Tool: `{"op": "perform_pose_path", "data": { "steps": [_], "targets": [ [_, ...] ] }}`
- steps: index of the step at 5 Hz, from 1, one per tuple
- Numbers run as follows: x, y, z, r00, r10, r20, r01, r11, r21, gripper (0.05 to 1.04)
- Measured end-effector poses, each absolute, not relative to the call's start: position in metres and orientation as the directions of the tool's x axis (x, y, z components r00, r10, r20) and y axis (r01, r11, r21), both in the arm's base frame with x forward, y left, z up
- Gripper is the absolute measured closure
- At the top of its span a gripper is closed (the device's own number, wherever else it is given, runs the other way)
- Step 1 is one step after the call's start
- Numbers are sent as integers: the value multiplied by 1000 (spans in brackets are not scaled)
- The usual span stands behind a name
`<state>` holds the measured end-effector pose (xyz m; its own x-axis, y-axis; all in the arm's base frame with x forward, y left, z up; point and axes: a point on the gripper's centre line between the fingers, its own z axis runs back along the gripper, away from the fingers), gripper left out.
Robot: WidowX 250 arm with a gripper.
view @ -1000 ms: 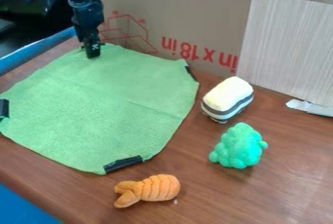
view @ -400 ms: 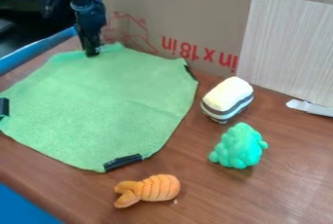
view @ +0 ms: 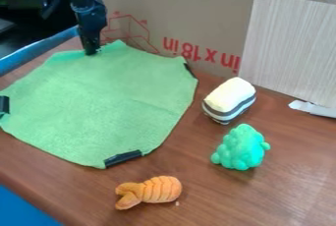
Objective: Fold the cloth from top left to bottom right
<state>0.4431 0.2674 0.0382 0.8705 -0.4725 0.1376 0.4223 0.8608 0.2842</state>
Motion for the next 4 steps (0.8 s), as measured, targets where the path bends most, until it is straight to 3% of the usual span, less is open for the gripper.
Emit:
{"op": "perform_pose_path", "data": {
  "steps": [2,4],
  "targets": [
    [428,248,49,847,-496,192,445,858,255,1024],
    [391,196,81,752,-613,244,519,778,356,1024]
  ]
}}
